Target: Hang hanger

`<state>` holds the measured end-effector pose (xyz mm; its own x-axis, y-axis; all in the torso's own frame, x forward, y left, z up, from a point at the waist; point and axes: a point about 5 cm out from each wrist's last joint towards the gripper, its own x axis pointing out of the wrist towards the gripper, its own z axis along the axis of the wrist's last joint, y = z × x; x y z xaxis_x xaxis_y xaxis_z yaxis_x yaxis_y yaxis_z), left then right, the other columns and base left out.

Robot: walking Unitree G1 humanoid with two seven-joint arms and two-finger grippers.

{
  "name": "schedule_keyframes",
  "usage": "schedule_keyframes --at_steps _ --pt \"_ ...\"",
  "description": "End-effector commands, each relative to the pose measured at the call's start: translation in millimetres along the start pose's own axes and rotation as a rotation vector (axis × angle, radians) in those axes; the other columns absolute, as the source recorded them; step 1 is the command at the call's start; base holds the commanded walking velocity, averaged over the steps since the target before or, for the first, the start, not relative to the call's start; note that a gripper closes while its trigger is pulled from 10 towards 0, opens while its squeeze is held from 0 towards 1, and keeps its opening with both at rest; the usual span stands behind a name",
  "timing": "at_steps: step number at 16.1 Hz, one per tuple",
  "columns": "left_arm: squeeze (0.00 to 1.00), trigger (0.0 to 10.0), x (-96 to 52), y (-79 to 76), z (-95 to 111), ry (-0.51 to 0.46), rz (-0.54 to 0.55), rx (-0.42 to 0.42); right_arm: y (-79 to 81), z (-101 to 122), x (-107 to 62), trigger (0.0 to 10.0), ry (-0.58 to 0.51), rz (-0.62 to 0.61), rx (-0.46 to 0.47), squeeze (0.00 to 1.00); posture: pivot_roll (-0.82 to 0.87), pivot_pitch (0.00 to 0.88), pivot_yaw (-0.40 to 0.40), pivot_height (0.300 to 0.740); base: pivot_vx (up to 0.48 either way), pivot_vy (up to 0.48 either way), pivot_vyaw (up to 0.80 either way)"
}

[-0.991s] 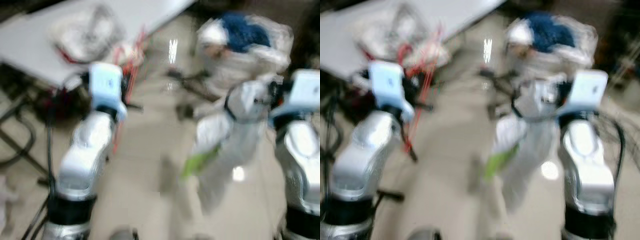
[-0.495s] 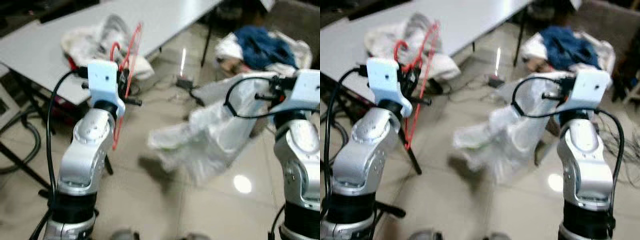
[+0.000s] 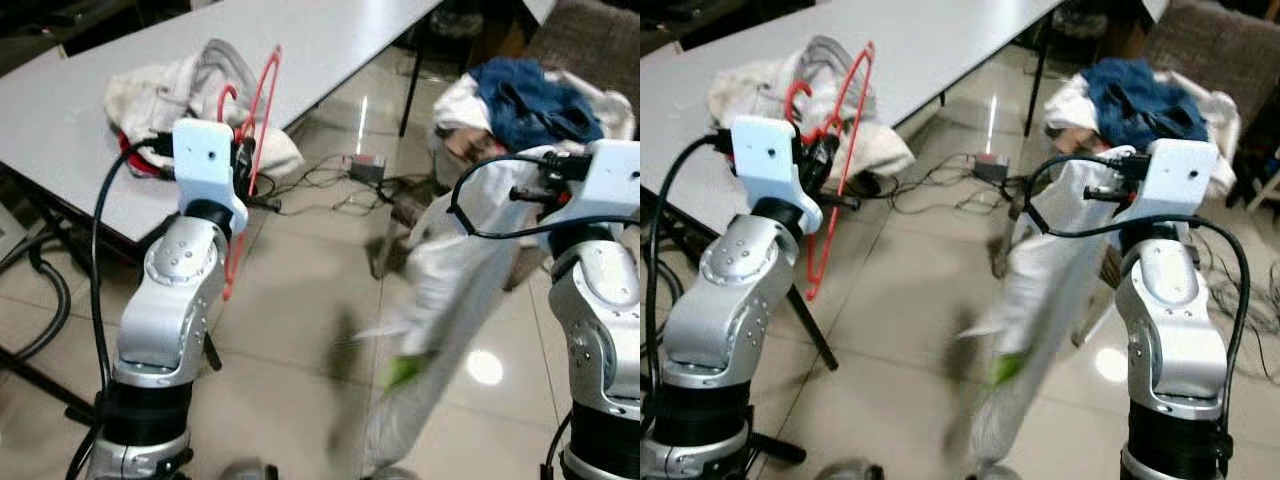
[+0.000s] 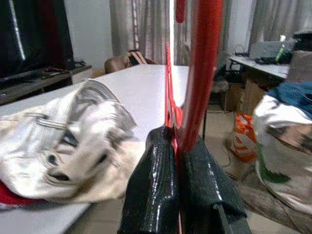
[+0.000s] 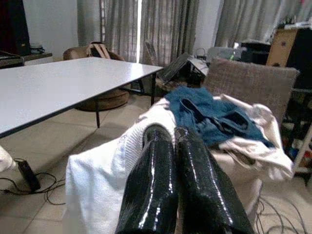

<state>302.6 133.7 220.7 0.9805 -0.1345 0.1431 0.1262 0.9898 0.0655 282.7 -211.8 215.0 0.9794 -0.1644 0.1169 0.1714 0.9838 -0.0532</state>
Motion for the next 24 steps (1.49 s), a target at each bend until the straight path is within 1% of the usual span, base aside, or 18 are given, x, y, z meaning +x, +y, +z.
schedule_keyframes --at_steps 1,5,7,8,9,11,13,14,15,16,17,18,19,20,21,22,23,24 --pt "0.0 10.0 -0.5 7.5 2.1 -0.001 0.018 0.013 3.7 5.0 -0.7 10.0 -0.023 0.009 0.001 0.0 -0.06 0.063 -0.013 0.74 0.435 0.0 0.0" --pt "0.0 10.0 -0.4 10.8 5.4 -0.013 0.02 0.033 3.3 5.4 -1.9 10.0 -0.026 0.001 0.003 0.0 -0.06 0.069 -0.006 0.74 0.443 0.0 0.0" --pt "0.0 10.0 0.2 16.5 9.7 -0.022 0.031 0.06 3.9 7.2 -2.1 10.0 -0.036 0.004 -0.009 0.0 -0.06 0.069 -0.005 0.74 0.446 0.0 0.0" --pt "0.0 10.0 1.5 25.2 15.7 -0.039 0.049 0.086 3.3 12.9 0.9 10.0 -0.054 -0.002 -0.035 0.0 -0.06 0.068 -0.004 0.74 0.442 0.0 0.0" --pt "0.0 10.0 4.7 39.5 25.4 -0.065 0.086 0.117 5.5 28.0 10.5 10.0 -0.106 0.013 -0.052 0.0 -0.05 0.068 -0.005 0.74 0.446 0.0 0.8" --pt "0.0 10.0 8.9 55.8 38.0 -0.093 0.122 0.15 11.8 58.1 34.0 10.0 -0.204 0.039 -0.031 0.0 -0.05 0.067 -0.003 0.74 0.448 0.0 0.8" --pt "0.0 10.0 10.6 60.1 38.6 -0.093 0.129 0.172 21.7 79.7 59.0 10.0 -0.258 0.064 0.005 0.0 -0.05 0.064 0.003 0.74 0.444 0.0 0.8" --pt "0.0 10.0 10.9 60.3 38.2 -0.091 0.131 0.175 30.5 93.1 73.7 10.0 -0.282 0.079 0.015 0.0 -0.06 0.064 0.007 0.74 0.446 0.0 0.8" --pt "0.0 10.0 11.4 60.7 37.5 -0.085 0.13 0.175 41.9 108.3 86.3 10.0 -0.316 0.124 0.049 0.0 -0.06 0.063 0.012 0.74 0.442 0.0 0.53" --pt "0.0 10.0 12.6 61.6 37.1 -0.078 0.13 0.177 66.1 150.6 103.6 10.0 -0.39 0.226 0.11 0.0 -0.06 0.062 0.014 0.74 0.446 0.0 0.0" --pt "0.0 10.0 13.0 62.3 36.9 -0.076 0.131 0.183 78.4 177.5 106.2 10.0 -0.446 0.287 0.137 0.0 -0.05 0.062 0.014 0.74 0.442 0.0 0.0" --pt "0.0 10.0 13.0 66.8 38.3 -0.078 0.143 0.195 100.2 272.6 85.9 10.0 -0.713 0.491 0.327 0.0 -0.04 0.06 0.003 0.74 0.442 0.0 0.0" --pt "0.0 10.0 12.4 69.0 39.3 -0.081 0.151 0.198 99.7 295.0 77.4 10.0 -0.78 0.529 0.401 0.0 -0.04 0.06 0.0 0.74 0.442 0.0 0.0" --pt "0.0 10.0 9.9 74.1 41.0 -0.083 0.175 0.211 95.8 322.9 66.3 10.0 -0.85 0.6 0.55 0.0 -0.03 0.059 -0.013 0.74 0.446 0.0 0.0" --pt "0.0 10.0 5.3 82.8 42.5 -0.085 0.216 0.228 92.6 339.2 59.1 10.0 -0.904 0.685 0.705 0.0 -0.01 0.054 -0.036 0.74 0.442 0.0 0.0" --pt "0.0 10.0 4.0 85.3 43.0 -0.087 0.227 0.235 94.3 338.0 61.0 10.0 -0.893 0.695 0.718 0.0 -0.01 0.054 -0.036 0.74 0.442 0.0 0.0" --pt "0.0 10.0 0.8 92.6 44.0 -0.082 0.264 0.25 101.5 328.1 68.4 10.0 -0.846 0.704 0.707 0.0 0.0 0.051 -0.046 0.74 0.446 0.0 0.0" --pt "0.0 10.0 -2.8 102.1 44.5 -0.069 0.313 0.269 111.8 306.8 81.2 10.0 -0.78 0.698 0.667 0.0 0.01 0.052 -0.055 0.74 0.446 0.0 0.0"
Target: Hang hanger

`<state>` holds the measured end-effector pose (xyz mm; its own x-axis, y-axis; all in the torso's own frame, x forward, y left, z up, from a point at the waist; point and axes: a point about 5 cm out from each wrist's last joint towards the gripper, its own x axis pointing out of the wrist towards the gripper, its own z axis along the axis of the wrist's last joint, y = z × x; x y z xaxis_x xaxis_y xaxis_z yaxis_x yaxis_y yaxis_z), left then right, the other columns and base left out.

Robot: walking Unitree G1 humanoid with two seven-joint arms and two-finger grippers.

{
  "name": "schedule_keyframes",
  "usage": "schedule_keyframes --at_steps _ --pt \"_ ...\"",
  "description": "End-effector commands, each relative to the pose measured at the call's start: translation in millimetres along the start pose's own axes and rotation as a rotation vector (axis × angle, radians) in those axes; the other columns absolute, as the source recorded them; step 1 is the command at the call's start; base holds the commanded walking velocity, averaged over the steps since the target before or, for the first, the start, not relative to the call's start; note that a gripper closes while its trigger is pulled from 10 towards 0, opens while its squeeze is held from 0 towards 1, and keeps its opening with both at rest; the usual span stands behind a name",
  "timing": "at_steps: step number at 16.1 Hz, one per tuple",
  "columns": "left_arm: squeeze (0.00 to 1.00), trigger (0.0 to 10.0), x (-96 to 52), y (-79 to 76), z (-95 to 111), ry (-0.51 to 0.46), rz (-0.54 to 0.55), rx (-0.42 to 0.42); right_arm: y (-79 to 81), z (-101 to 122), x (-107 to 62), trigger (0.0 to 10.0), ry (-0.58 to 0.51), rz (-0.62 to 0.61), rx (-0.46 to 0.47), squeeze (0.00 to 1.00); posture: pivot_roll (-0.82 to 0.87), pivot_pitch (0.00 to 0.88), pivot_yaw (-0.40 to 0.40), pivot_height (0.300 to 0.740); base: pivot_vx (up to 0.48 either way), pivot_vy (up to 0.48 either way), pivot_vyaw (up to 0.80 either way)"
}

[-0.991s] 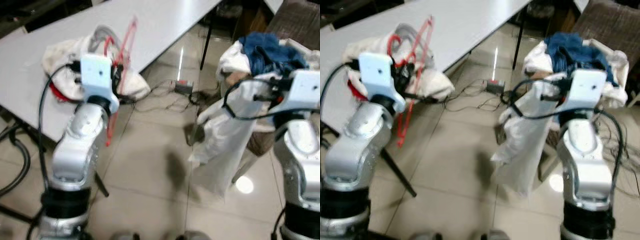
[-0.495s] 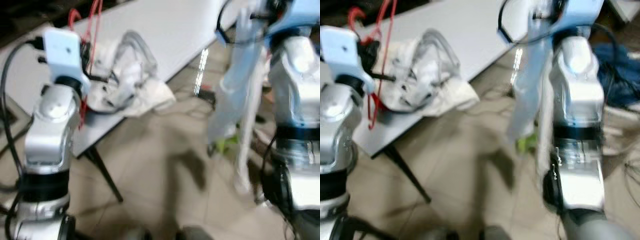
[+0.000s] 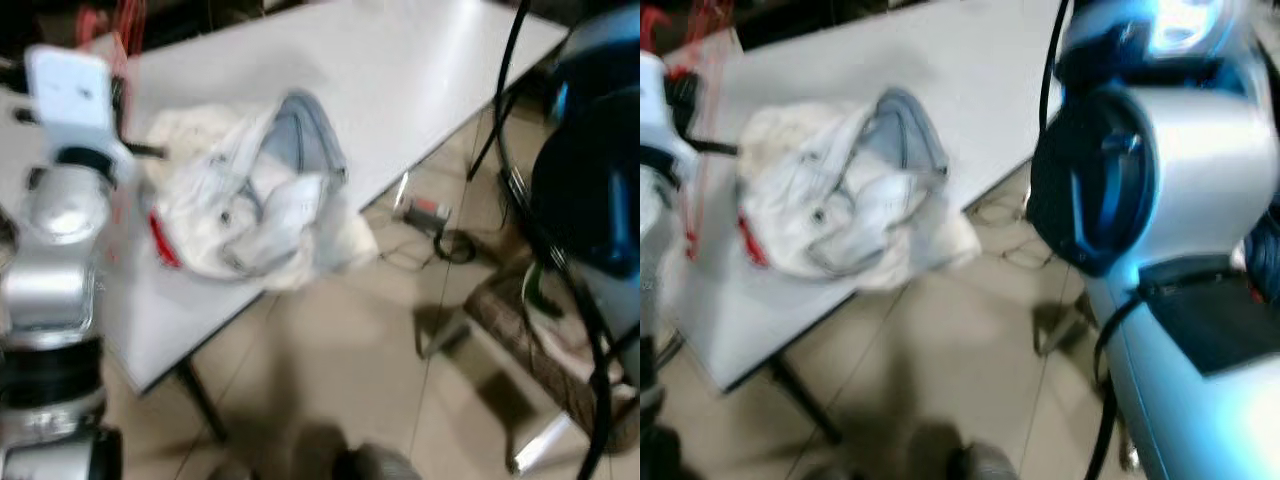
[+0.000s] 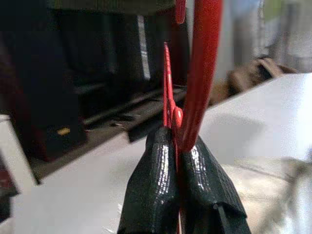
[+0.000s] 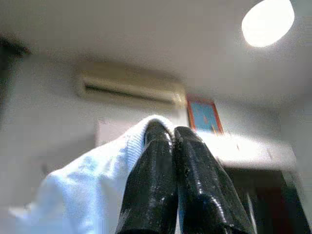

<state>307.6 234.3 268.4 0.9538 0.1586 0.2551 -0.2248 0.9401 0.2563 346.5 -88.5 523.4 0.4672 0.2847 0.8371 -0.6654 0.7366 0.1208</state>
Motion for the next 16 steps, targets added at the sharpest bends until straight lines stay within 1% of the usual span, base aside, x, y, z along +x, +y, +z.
schedule_keyframes --at_steps 1,2,3,4,5,6,7,8,9,10,11,12,13,14,16 --pt "0.0 10.0 -1.5 11.1 -0.2 0.016 0.056 0.032 -17.3 -30.3 -15.8 10.0 0.101 -0.06 -0.032 0.0 0.01 0.052 -0.055 0.74 0.442 0.0 0.0" --pt "0.0 10.0 -2.1 18.7 -3.3 0.04 0.092 0.049 -28.6 -54.3 -31.4 10.0 0.195 -0.095 -0.089 0.0 0.01 0.053 -0.058 0.74 0.405 0.0 0.0" --pt "0.0 10.0 -3.0 24.5 -7.3 0.077 0.116 0.065 -43.4 -84.1 -56.1 10.0 0.345 -0.129 -0.163 0.0 0.02 0.054 -0.06 0.74 0.0 0.0 0.0" --pt "0.0 10.0 -3.7 24.9 -8.8 0.092 0.112 0.069 -51.3 -100.3 -71.8 10.0 0.443 -0.14 -0.212 0.0 0.02 0.053 -0.062 0.74 0.0 0.0 0.0" --pt "0.0 10.0 -5.2 24.9 -12.3 0.122 0.101 0.084 -69.8 -138.9 -119.0 10.0 0.701 -0.142 -0.308 0.0 0.01 0.057 -0.061 0.74 0.0 0.0 0.0" --pt "0.0 10.0 -6.8 22.0 -17.0 0.152 0.077 0.111 -89.3 -174.9 -189.8 10.0 0.991 -0.098 -0.412 0.0 0.01 0.057 -0.056 0.74 0.0 0.0 0.0" --pt "0.0 10.0 -7.4 17.6 -18.4 0.167 0.044 0.111 -96.1 -182.5 -217.5 10.0 1.074 -0.097 -0.421 0.0 0.01 0.055 -0.054 0.74 0.0 0.0 0.0" --pt "0.0 10.0 -7.6 14.2 -18.5 0.169 0.019 0.109 -99.7 -185.0 -231.3 10.0 1.105 -0.1 -0.43 0.0 0.01 0.058 -0.053 0.74 0.0 0.0 0.0" --pt "0.0 10.0 -8.1 2.9 -19.0 0.178 -0.066 0.114 -107.0 -185.2 -262.9 10.0 1.189 -0.077 -0.4 0.56 0.01 0.058 -0.05 0.74 0.0 0.0 0.0" --pt "0.0 10.0 -9.1 -4.6 -19.3 0.181 -0.122 0.111 -109.9 -181.4 -279.6 10.0 1.245 -0.05 -0.37 1.0 0.01 0.057 -0.048 0.74 0.0 0.0 0.0" --pt "0.0 10.0 -10.2 -12.0 -18.6 0.182 -0.173 0.095 -115.1 -170.0 -288.4 10.0 1.285 -0.041 -0.351 1.0 0.0 0.059 -0.041 0.74 0.0 0.0 0.0" --pt "0.0 10.0 -10.8 -18.7 -16.9 0.176 -0.213 0.073 -119.5 -155.3 -291.4 10.0 1.295 -0.033 -0.35 1.0 0.0 0.057 -0.037 0.74 0.0 0.0 0.0" --pt "0.0 10.0 -10.6 -21.0 -16.0 0.169 -0.227 0.071 -121.6 -147.5 -289.5 10.0 1.28 -0.039 -0.346 1.0 0.0 0.057 -0.037 0.74 0.0 0.0 0.0" --pt "0.0 10.0 -10.2 -24.3 -15.0 0.162 -0.246 0.052 -122.4 -134.2 -284.1 10.0 1.24 -0.038 -0.332 1.0 -0.01 0.059 -0.03 0.74 0.0 0.0 0.0" --pt "0.0 10.0 -8.5 -28.1 -14.2 0.168 -0.26 0.053 -122.3 -104.9 -269.8 10.0 1.149 -0.016 -0.274 1.0 -0.01 0.057 -0.022 0.74 0.0 0.0 0.0"
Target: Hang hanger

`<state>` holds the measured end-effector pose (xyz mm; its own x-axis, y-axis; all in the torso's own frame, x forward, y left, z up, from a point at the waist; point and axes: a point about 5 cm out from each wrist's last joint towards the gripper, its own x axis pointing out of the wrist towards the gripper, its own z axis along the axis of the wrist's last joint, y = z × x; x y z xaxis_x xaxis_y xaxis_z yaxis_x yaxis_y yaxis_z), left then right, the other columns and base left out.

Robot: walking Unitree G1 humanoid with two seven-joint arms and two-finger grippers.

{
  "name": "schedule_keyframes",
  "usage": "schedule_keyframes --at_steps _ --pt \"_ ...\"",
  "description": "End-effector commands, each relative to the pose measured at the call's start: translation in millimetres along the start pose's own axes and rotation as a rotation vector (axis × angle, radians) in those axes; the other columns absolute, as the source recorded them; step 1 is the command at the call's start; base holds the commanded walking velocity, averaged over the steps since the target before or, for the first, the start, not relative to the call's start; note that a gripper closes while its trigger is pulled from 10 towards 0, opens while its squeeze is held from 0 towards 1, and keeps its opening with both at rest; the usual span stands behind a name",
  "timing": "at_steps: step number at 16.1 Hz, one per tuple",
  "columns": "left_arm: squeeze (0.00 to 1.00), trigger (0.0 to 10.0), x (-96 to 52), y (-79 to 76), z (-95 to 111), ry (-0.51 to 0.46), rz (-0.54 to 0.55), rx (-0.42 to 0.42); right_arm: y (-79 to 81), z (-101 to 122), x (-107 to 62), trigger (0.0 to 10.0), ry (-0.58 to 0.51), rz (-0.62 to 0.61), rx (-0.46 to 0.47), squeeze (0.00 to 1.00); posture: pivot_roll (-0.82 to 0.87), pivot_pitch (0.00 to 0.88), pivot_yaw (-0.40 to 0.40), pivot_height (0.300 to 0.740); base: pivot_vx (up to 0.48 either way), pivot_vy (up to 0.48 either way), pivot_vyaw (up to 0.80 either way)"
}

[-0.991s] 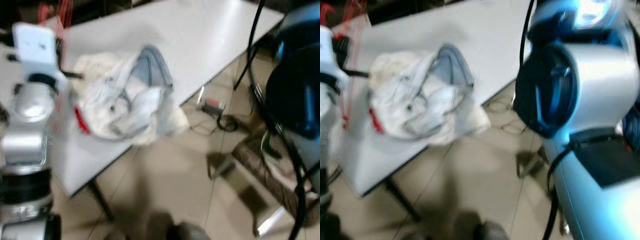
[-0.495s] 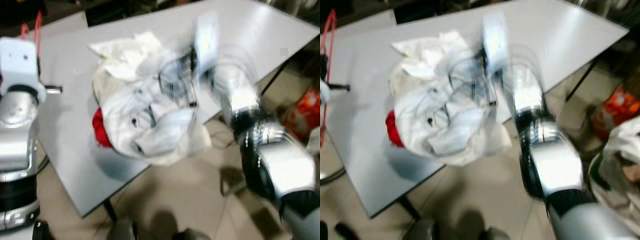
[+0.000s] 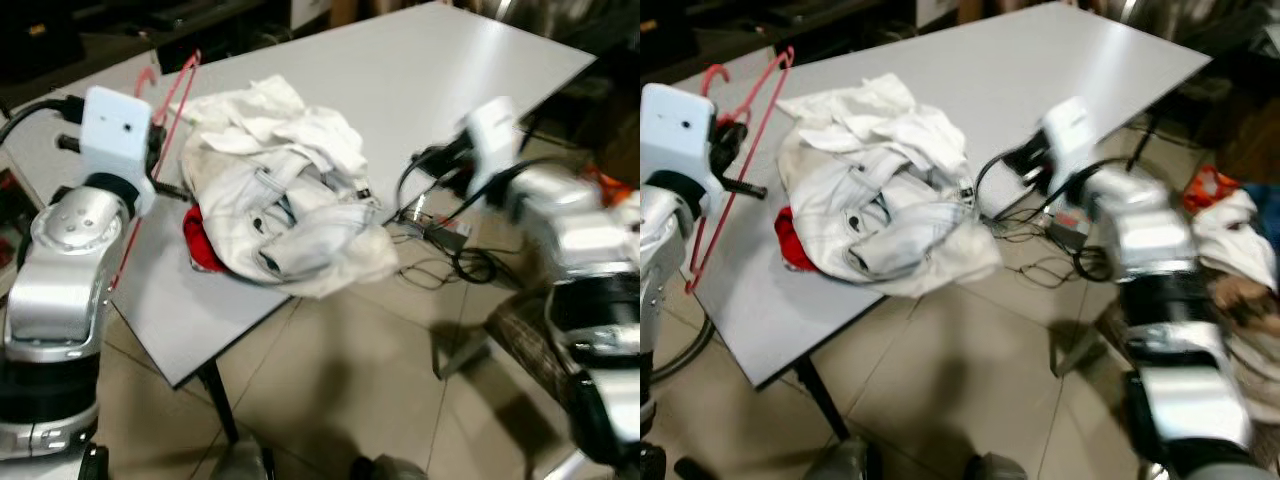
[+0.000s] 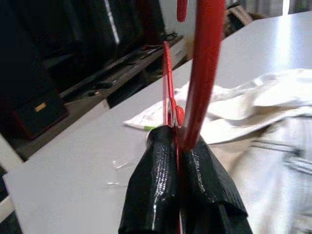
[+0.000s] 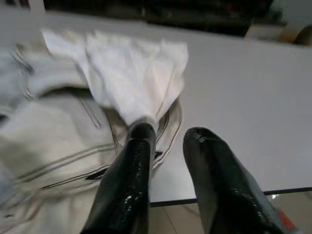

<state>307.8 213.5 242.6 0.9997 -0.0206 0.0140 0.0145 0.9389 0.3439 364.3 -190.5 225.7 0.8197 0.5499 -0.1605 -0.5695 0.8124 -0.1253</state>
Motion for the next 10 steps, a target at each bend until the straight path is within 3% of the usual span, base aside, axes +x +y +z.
schedule_keyframes --at_steps 1,2,3,4,6,7,8,9,10 --pt "0.0 10.0 2.1 -4.3 5.9 -0.015 -0.023 -0.014 -3.6 11.2 -11.1 10.0 -0.048 0.021 0.015 1.0 -0.01 0.056 -0.019 0.74 0.0 0.0 0.0" --pt "0.0 10.0 2.9 -7.1 7.4 -0.013 -0.037 -0.031 -11.2 19.8 -21.3 10.0 -0.077 -0.001 0.05 1.0 -0.01 0.057 -0.017 0.74 0.0 0.0 0.0" --pt "0.0 10.0 3.6 -9.3 7.8 -0.007 -0.055 -0.044 -14.6 25.0 -30.9 10.0 -0.099 0.022 0.056 0.0 -0.01 0.056 -0.018 0.74 0.0 0.0 0.0" --pt "0.0 10.0 4.0 -10.0 7.9 0.0 -0.053 -0.044 -17.9 28.4 -39.3 10.0 -0.106 0.003 0.01 0.0 -0.01 0.057 -0.019 0.74 0.0 0.0 0.0" --pt "0.0 10.0 2.6 -17.2 14.8 -0.031 -0.066 -0.096 -24.1 36.5 -50.9 10.0 -0.165 -0.182 -0.12 0.0 -0.01 0.059 -0.03 0.74 0.0 0.0 0.0" --pt "0.0 10.0 -0.4 -28.3 18.6 -0.075 -0.09 -0.117 -21.1 29.7 -50.5 10.0 -0.187 -0.389 -0.106 0.0 -0.02 0.067 -0.037 0.74 0.0 0.0 0.0" --pt "0.0 10.0 -1.3 -31.1 18.9 -0.083 -0.096 -0.118 -19.0 28.3 -51.1 10.0 -0.202 -0.433 -0.107 0.0 -0.02 0.067 -0.037 0.74 0.0 0.0 0.0" --pt "0.0 10.0 -5.0 -42.9 16.3 -0.11 -0.103 -0.18 -9.2 11.6 -51.9 10.0 -0.162 -0.54 -0.03 0.0 -0.02 0.07 -0.043 0.74 0.0 0.0 -0.74" --pt "0.0 10.0 -12.6 -60.3 16.5 -0.142 -0.126 -0.242 0.7 -5.1 -63.7 10.0 -0.167 -0.704 -0.022 0.0 -0.03 0.079 -0.044 0.74 0.0 0.0 -0.74"
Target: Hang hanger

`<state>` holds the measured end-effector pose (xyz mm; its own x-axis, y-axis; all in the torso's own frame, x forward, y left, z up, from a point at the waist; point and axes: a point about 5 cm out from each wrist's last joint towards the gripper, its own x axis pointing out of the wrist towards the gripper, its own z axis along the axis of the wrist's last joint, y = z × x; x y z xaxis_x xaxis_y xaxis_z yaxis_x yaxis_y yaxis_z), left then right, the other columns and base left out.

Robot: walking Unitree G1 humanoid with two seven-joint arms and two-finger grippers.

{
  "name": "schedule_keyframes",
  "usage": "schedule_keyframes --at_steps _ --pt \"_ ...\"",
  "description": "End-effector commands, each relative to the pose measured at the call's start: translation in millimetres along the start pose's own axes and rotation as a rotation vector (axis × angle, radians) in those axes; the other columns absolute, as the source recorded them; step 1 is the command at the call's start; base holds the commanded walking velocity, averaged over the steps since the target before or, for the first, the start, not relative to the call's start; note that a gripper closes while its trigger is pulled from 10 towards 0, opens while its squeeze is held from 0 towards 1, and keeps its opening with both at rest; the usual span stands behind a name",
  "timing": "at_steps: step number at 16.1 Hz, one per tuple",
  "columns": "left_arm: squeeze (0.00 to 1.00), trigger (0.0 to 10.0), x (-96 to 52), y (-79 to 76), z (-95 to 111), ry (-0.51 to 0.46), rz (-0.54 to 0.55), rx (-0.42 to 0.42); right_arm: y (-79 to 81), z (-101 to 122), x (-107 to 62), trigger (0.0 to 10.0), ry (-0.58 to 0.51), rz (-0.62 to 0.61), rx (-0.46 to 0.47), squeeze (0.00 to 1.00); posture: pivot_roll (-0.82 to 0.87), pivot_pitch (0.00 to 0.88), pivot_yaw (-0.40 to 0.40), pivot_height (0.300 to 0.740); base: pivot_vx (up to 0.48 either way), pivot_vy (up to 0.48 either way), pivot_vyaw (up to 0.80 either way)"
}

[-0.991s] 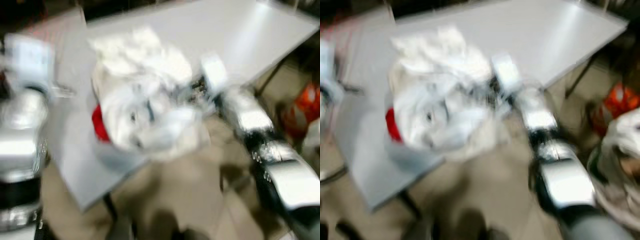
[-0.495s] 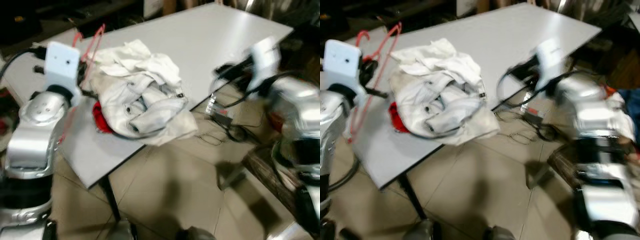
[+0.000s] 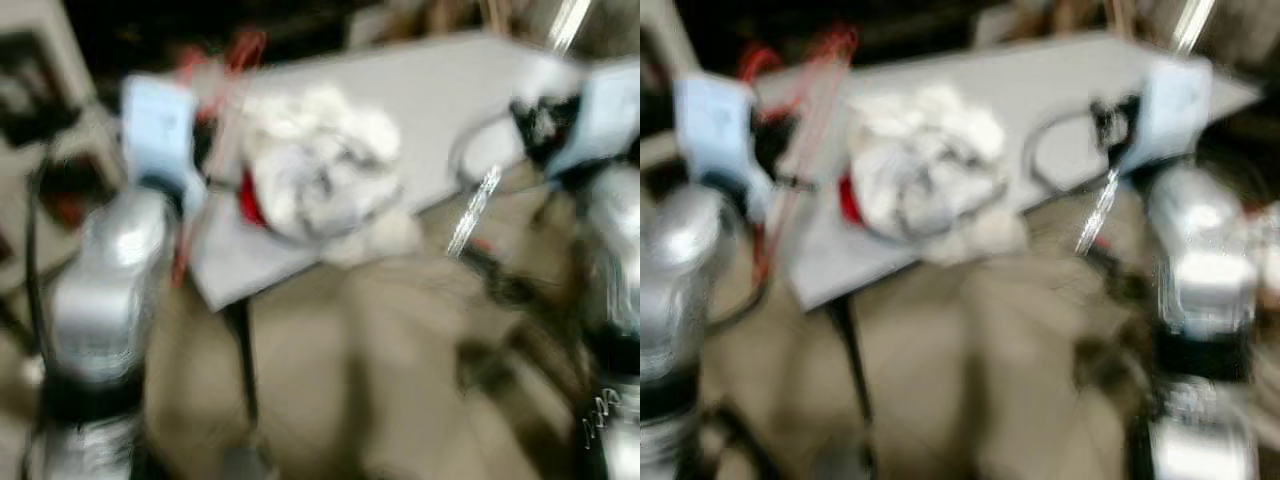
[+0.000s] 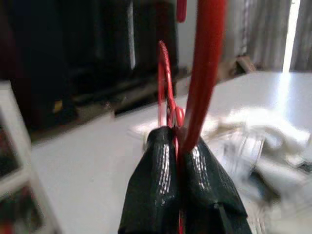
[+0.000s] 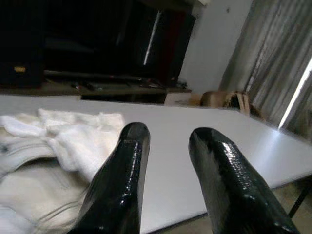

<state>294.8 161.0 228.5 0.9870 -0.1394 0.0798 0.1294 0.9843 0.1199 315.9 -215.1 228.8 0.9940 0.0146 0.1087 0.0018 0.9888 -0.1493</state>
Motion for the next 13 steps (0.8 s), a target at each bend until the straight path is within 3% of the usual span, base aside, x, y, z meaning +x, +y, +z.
schedule_keyframes --at_steps 1,3,4,8,9,13 --pt "0.0 10.0 -3.8 -24.7 10.9 -0.059 -0.079 -0.052 -13.7 -7.7 -22.0 10.0 -0.004 -0.214 -0.031 0.0 -0.04 0.081 -0.043 0.74 0.0 0.0 -0.78" --pt "0.0 10.0 -6.4 -39.1 13.2 -0.071 -0.138 -0.063 -15.8 -15.0 -38.6 10.0 0.019 -0.3 -0.008 0.0 -0.05 0.089 -0.038 0.74 0.0 0.0 -0.79" --pt "0.0 10.0 -7.7 -47.5 7.2 -0.066 -0.202 -0.016 -10.0 -23.0 -57.6 10.0 0.064 -0.324 -0.03 0.0 -0.06 0.094 -0.028 0.74 0.0 0.0 -0.79" --pt "0.0 10.0 -10.1 -44.6 -6.0 -0.053 -0.217 -0.015 0.2 -31.1 -79.3 10.0 0.095 -0.333 -0.137 0.0 -0.09 0.11 -0.003 0.74 0.0 0.0 -0.79" --pt "0.0 10.0 -10.1 -42.5 -10.0 -0.063 -0.193 0.025 -0.9 -35.5 -83.3 10.0 0.121 -0.363 -0.137 0.0 -0.09 0.11 -0.005 0.74 0.0 0.0 -0.78" --pt "0.0 10.0 -16.9 -47.4 -10.8 -0.072 -0.225 -0.01 1.5 -35.8 -85.5 10.0 0.131 -0.347 -0.126 0.0 -0.09 0.102 -0.015 0.74 0.073 0.0 -0.79"
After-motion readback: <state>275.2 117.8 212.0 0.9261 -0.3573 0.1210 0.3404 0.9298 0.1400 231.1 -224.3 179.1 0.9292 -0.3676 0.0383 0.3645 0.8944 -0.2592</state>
